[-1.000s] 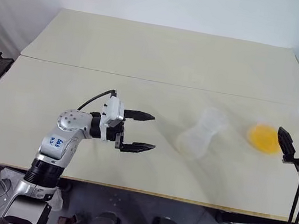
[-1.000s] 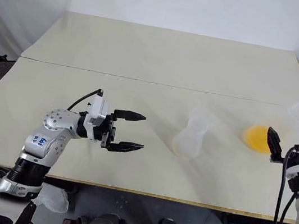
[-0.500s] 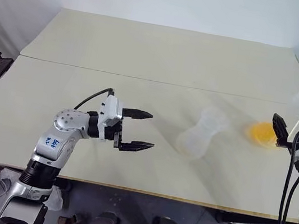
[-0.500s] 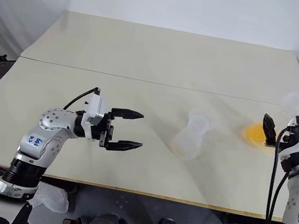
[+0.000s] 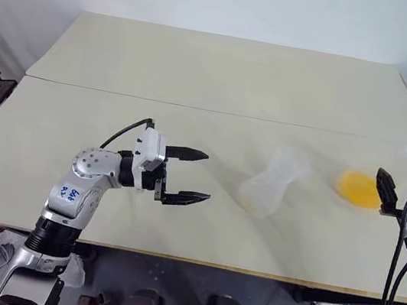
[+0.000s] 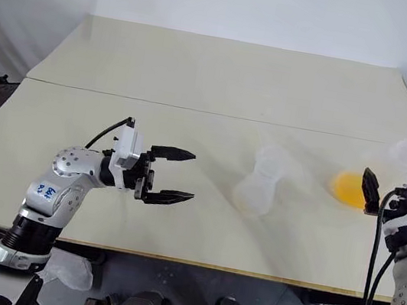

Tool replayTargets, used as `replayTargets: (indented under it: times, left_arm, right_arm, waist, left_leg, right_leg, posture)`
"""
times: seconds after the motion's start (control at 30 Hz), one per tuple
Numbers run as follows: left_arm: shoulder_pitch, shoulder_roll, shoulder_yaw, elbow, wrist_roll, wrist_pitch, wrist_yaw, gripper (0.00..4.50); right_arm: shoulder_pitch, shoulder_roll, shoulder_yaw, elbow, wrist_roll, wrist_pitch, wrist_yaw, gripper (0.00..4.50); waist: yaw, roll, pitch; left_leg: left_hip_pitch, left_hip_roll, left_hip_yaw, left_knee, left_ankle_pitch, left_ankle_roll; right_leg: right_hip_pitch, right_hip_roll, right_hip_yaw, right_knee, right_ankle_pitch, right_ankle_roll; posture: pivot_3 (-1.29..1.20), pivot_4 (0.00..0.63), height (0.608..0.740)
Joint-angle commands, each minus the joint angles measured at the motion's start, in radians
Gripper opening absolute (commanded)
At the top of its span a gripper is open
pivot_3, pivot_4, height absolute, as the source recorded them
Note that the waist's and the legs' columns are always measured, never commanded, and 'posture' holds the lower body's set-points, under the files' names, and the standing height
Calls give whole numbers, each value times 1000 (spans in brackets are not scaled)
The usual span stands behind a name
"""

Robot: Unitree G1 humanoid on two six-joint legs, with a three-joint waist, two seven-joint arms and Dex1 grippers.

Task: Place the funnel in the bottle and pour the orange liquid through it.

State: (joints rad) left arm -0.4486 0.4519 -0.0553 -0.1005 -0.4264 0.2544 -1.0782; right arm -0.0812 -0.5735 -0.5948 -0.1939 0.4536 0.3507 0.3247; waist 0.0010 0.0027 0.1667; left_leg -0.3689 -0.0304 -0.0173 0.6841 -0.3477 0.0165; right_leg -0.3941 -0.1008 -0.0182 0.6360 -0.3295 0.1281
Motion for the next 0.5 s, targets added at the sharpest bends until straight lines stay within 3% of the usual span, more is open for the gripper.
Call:
replayTargets:
  times: [0.03, 0.5]
  left_arm:
    - [-19, 5, 9, -3, -15, -11, -4, 4488]
    - [-23, 4, 9, 3, -12, -18, -3, 4488]
  right_arm:
    - [6, 0, -39, -35, 13, -1, -23, 4500]
    - [-89, -21, -2, 116, -23, -28, -41, 4500]
  waist:
    - [1, 0, 0]
    - [-1, 0, 0]
  left_leg:
    - [0, 0, 0, 0, 0, 0]
    - [0, 0, 0, 0, 0, 0]
  right_leg:
    - [0, 0, 0, 0, 0, 0]
    - [0, 0, 0, 0, 0, 0]
  posture:
    - [0, 150, 740]
    - [0, 150, 740]
